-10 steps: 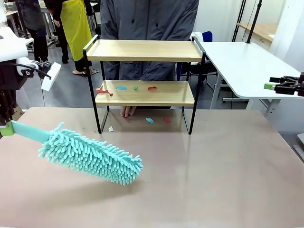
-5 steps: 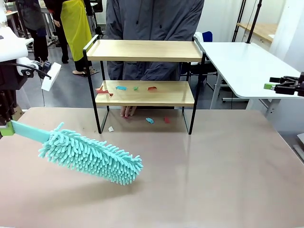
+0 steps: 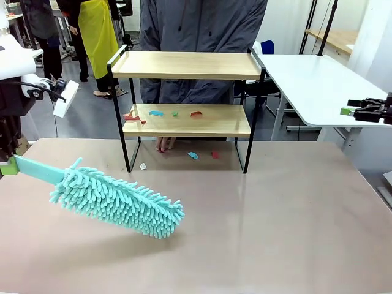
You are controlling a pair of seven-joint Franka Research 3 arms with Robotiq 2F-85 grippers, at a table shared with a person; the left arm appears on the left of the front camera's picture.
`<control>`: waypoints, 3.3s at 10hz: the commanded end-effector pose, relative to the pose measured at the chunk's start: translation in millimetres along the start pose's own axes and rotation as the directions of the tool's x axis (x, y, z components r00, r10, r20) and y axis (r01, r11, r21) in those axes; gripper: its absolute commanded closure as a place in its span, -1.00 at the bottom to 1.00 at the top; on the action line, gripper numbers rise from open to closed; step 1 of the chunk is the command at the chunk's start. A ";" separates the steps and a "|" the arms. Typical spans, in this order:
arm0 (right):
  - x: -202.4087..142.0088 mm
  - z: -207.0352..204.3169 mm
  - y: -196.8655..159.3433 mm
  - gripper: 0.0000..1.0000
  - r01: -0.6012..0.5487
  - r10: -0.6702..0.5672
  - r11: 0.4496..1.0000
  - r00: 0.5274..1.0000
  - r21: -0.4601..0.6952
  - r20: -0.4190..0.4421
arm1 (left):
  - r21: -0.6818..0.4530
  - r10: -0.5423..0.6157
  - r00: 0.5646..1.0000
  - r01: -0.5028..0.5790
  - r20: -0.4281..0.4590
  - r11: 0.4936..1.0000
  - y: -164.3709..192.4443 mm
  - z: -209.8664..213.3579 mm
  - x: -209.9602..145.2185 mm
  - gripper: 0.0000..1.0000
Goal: Clean the shelf.
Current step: Clean the specific section of the Shelf indicated by the human with the Duster.
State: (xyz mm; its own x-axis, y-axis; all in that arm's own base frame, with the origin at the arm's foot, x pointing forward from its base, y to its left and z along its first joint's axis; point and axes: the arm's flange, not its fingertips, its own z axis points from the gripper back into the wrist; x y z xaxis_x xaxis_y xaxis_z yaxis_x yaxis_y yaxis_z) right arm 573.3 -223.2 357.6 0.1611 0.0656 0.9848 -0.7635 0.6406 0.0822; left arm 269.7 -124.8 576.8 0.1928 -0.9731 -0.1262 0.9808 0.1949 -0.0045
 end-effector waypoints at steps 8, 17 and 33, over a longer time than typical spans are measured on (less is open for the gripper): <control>2.5 -1.3 2.1 -1.00 -0.003 0.003 1.000 1.000 0.001 0.000 | -0.101 0.390 0.899 -0.377 0.197 0.921 -41.3 2.5 115.9 0.74; 2.5 -1.3 2.1 -1.00 -0.003 0.003 1.000 1.000 0.001 0.000 | -0.088 0.634 0.727 -0.637 0.264 0.766 -77.9 -11.5 219.4 0.74; 2.5 -1.3 2.1 -1.00 -0.003 0.003 1.000 1.000 0.001 0.000 | -0.330 0.885 0.117 -0.900 0.450 0.286 -42.5 -114.9 383.0 0.74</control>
State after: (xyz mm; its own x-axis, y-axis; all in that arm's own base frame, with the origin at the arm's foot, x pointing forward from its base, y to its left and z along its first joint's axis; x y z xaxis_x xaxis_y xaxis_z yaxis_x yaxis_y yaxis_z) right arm 573.4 -223.4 357.8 0.1606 0.0657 0.9848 -0.7634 0.6407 0.0817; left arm 286.5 -454.9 428.4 0.9168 -0.0374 0.3977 0.1414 0.9615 -0.2355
